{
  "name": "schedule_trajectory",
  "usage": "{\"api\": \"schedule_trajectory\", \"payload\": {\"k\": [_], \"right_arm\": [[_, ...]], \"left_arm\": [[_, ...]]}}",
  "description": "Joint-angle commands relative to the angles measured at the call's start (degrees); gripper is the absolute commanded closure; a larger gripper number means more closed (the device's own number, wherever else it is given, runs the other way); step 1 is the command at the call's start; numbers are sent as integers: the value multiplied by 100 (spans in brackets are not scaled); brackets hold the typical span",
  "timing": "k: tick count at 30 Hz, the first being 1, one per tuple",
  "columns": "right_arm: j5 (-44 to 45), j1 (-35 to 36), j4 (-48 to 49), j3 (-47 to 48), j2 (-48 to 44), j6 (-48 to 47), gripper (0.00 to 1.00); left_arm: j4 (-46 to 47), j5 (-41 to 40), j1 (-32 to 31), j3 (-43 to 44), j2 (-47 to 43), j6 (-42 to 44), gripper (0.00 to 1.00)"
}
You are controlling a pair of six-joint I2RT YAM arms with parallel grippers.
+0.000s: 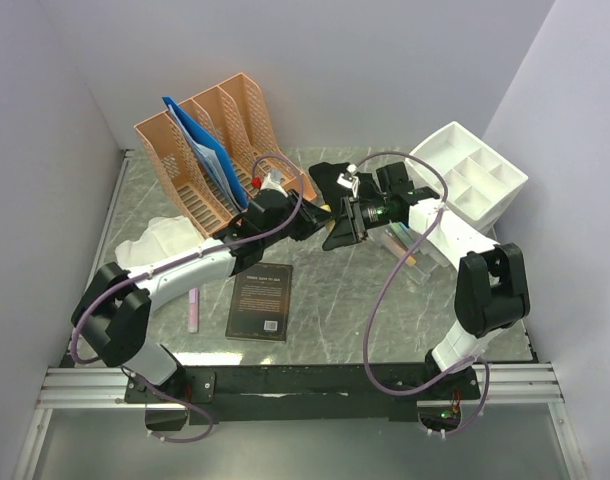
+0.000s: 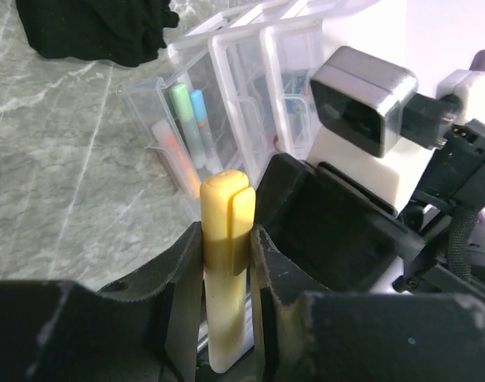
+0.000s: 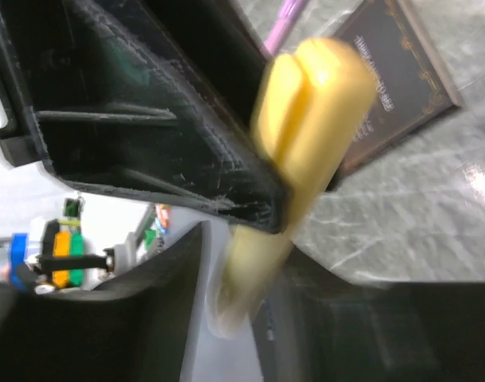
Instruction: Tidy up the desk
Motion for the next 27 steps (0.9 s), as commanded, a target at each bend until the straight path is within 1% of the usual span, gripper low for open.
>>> {"api": "schedule_trajectory", "payload": {"k": [1,3,4,6,7,8,9,10,11,12,13,14,15,16,17,20,21,22,23,24,25,27], "right_arm": [[158,8,399,120,-46,587,82],[255,-1,276,198,-10,526,100],[308,-10,232,208,-10,508,100],[396,-1,83,234,-28,316,100],[553,-10,4,252,-63,210,100],[685,-10,-275,287,-80,-173,100],[799,-10,-469,391,-98,-482,100],[1140,-1,-680,445,-133,-781,100],[1308,-18,-978,489,-151,-1210,100],[1432,-27,-1138,550,-177,-1441,100],[1555,-45,-1296,559,-221,-1687,100],[1800,-89,-1428,577,-247,-1967,100],[1994,-115,-1412,507,-300,-2014,100],[2161,-150,-1394,463,-396,-2066,100],[2615,-177,-1351,437,-441,-2163,100],[3583,-203,-1035,226,-695,-2207,100],[4204,-212,-921,77,-765,-2208,100],[4567,-203,-798,-2,-923,-2190,100],[4841,-229,-579,-73,-985,-2207,100],[5339,-264,-490,-204,-1055,-2234,100],[5544,-273,-402,-266,-1143,-2251,100],[5853,-343,-226,-380,-1179,-2357,100]], "left_arm": [[375,100,-24,-64,-22,-25,99],[332,39,-24,-116,-67,28,99],[279,30,-24,-134,-119,107,98],[209,4,-6,-160,-181,230,72],[104,-23,-6,-178,-268,352,48],[51,-23,-6,-187,-312,432,40],[-20,-23,-6,-187,-356,546,36],[-264,-162,-6,-169,-461,773,27],[-449,-268,-6,-126,-514,862,24],[-581,-504,-6,-117,-576,959,22],[-722,-628,2,-116,-733,1151,16],[-932,-734,-6,-143,-830,1249,14],[-1082,-891,-6,-160,-927,1328,13],[-1214,-1163,-6,-178,-1128,1451,9],[-1390,-1313,-6,-248,-1235,1522,9],[-1742,-1885,-6,-345,-1604,1724,7],[-2091,-2017,-6,-362,-1683,1751,6],[-2251,-2192,2,-380,-1814,1742,4],[-2418,-2437,11,-450,-1894,1742,4],[-2637,-2553,3,-503,-1991,1734,4],[-2779,-2659,3,-564,-2174,1655,1],[-2955,-2923,11,-801,-2386,1558,1]]}}
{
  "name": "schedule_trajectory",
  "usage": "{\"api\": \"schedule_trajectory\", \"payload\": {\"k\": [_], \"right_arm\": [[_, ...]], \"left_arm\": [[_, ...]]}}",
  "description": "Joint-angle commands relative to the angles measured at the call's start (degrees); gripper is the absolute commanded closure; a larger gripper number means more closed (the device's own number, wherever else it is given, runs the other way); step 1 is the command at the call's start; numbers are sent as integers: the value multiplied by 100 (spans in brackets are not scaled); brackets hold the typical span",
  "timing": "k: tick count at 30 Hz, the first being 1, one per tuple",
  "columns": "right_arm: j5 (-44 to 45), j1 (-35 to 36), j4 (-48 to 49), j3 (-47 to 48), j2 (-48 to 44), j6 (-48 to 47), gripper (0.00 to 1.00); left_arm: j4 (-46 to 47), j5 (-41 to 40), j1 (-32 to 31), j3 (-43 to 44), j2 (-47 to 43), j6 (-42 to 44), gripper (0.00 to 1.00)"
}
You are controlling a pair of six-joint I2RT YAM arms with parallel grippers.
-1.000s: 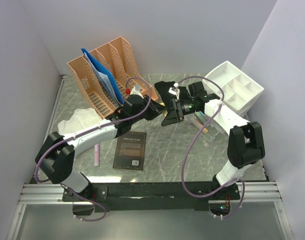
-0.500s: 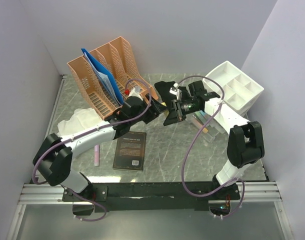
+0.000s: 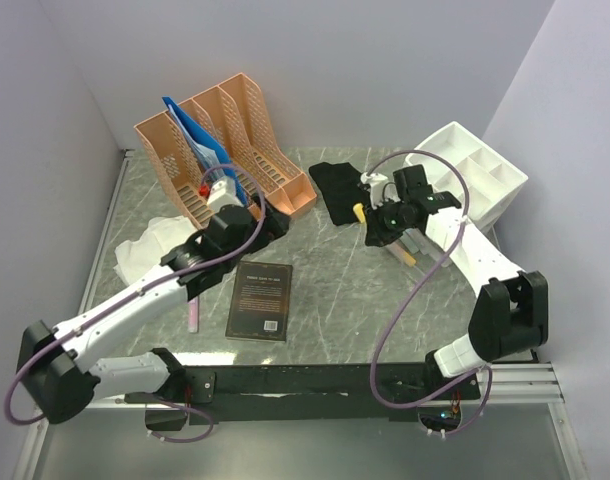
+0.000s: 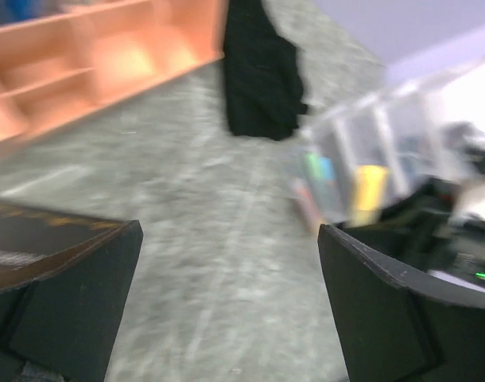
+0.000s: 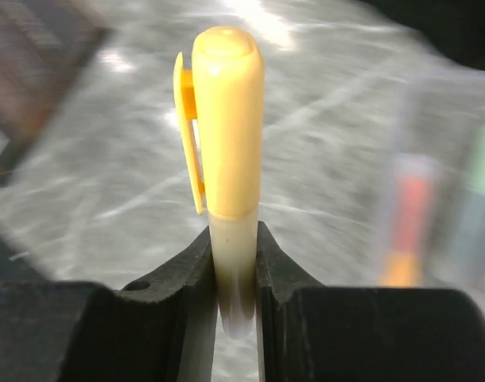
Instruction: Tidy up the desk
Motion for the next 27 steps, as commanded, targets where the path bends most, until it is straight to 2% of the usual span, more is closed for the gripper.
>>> {"api": "schedule_trajectory", "payload": {"k": [1,8,11,13,17,21,27], "right_arm": [[1606,-214,605,-213,-281,-350,100],[2004,-698,781,-82,114,-684,99],[2074,-804,790,-20,325,-816,96],[2118,-813,808,-11,431,-886,90],[2162,-822,825,-28,572,-913,80],[2197,-831,860,-55,616,-896,65],[2092,-831,799,-46,510,-887,56]], "left_arm": [[-957,-923,22,-430,-605,-51,1],[-1784,-1486,241,-1404,-1608,-780,1],[-1907,-1425,434,-1827,-1995,-1062,1],[-2039,-1250,567,-2038,-2162,-1359,1],[-2233,-977,874,-2285,-2233,-1703,1],[-2268,-731,1112,-2356,-1988,-1696,1],[-2207,-63,1849,-2259,-1373,-1134,1]]}}
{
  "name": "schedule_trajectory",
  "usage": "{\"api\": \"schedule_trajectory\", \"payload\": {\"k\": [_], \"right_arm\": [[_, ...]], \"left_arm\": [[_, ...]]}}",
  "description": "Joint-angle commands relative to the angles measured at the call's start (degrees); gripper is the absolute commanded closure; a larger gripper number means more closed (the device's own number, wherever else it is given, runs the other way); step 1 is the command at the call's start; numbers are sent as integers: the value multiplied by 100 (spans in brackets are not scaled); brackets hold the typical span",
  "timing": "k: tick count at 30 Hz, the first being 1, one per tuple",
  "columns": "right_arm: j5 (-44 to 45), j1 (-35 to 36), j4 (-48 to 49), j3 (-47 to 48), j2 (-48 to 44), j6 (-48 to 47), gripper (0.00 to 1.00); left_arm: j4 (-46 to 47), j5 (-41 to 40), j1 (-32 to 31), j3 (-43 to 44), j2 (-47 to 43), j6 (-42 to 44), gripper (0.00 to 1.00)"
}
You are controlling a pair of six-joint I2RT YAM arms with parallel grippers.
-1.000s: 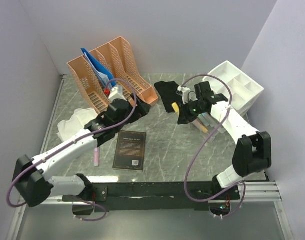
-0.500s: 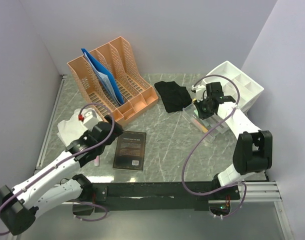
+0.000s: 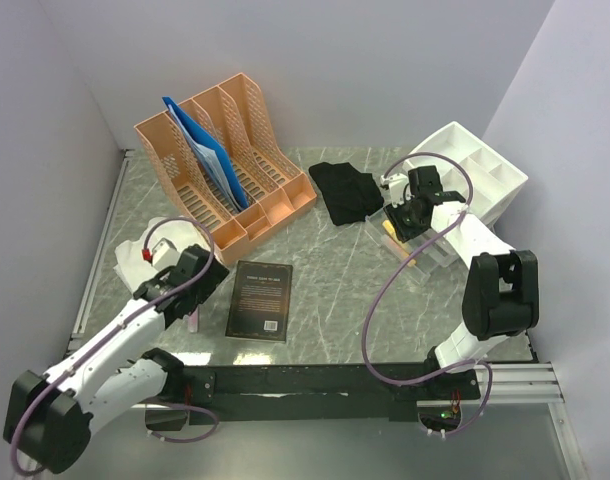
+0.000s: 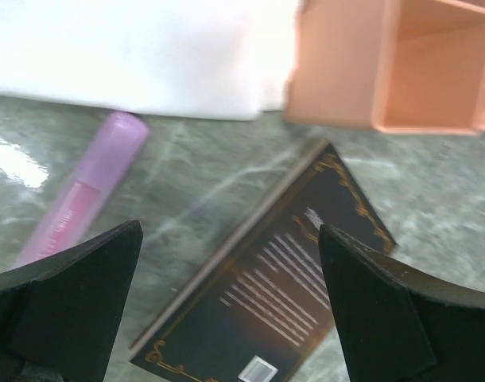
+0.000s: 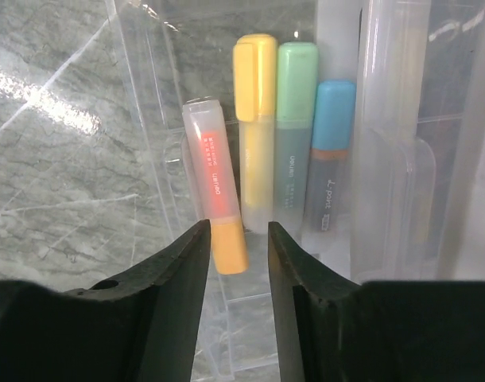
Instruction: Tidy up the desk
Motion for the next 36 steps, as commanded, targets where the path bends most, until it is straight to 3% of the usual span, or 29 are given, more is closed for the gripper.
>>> {"api": "schedule_trajectory", "payload": {"k": [1,12,24,29,30,35,36], "right_arm": [[-70,-18,71,166,-143,-37,56],[-1757,-9,-211,316,-477,218,51],[-2074,-9,-26,70,-565,385,51],[-2145,-9,36,-27,-618,429,51],[-2153,-9,53,-36,-618,438,51],[-2188,-18,45,-54,-671,385,51],[-2197,-26,45,-54,-671,377,51]], "left_arm": [[5,532,464,141,359,377,1],[-478,770,1124,422,974,633,1],[-936,831,1616,677,2143,975,6],[-585,1454,1660,511,2381,1046,23],[-497,1768,1660,388,2364,1055,33],[13,2518,1652,-51,2065,958,55],[83,2553,1660,-191,1934,949,64]]}}
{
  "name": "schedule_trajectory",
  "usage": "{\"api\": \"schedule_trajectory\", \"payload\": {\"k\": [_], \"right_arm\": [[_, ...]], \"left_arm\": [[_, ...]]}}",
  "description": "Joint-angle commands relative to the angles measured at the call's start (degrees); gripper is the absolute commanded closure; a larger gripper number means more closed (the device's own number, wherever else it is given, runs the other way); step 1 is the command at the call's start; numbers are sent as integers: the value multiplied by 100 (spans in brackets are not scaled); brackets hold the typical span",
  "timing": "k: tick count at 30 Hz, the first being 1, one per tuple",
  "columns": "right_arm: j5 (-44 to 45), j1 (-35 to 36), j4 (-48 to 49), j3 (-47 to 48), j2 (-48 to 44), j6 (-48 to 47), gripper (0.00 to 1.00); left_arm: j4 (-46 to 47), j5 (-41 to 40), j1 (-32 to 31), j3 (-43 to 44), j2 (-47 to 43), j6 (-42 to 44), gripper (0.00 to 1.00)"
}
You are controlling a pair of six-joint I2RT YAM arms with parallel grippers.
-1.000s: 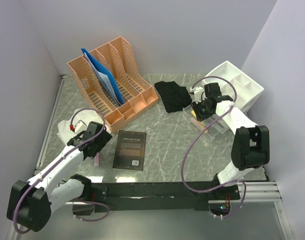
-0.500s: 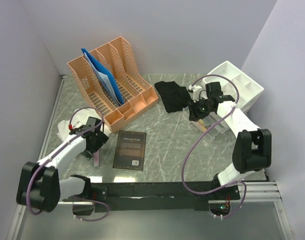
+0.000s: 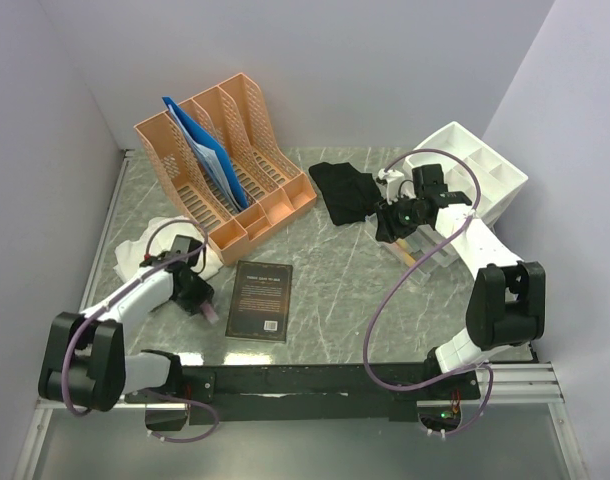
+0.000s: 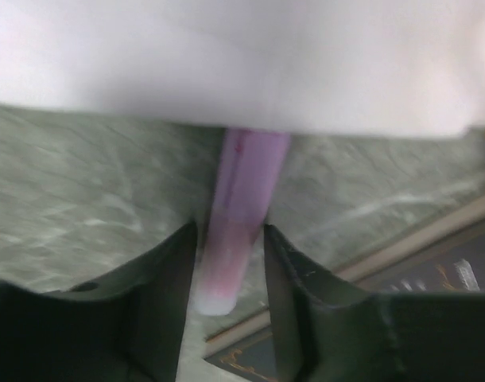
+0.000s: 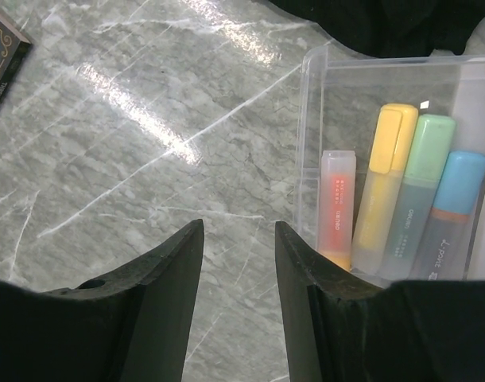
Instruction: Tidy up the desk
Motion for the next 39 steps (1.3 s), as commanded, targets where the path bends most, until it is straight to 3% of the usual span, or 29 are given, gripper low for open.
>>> {"api": "schedule_trajectory", "payload": {"k": [1,6,13,21,33,39], "right_arm": [[-147,-18,158,-36,-295,-13,51],[-445,-9,27,-1,-286,-153,52],[-1455,201,-579,-62,-409,-715,52],[-2107,958,-905,-168,-603,-1094,51],[-2986,1643,-1336,500,-111,-962,50],[-3487,1942,-1214,1026,100,-392,48]], "left_arm": [[615,1132,-12,-560,-237,-109,69],[817,1275,-12,-745,-781,-231,90],[1290,1686,-12,-604,-1784,-127,99],[2909,3181,-12,-1008,-2355,102,99],[2452,3322,-12,-359,-2734,542,99],[2952,3769,-21,-156,-2804,358,99]]}}
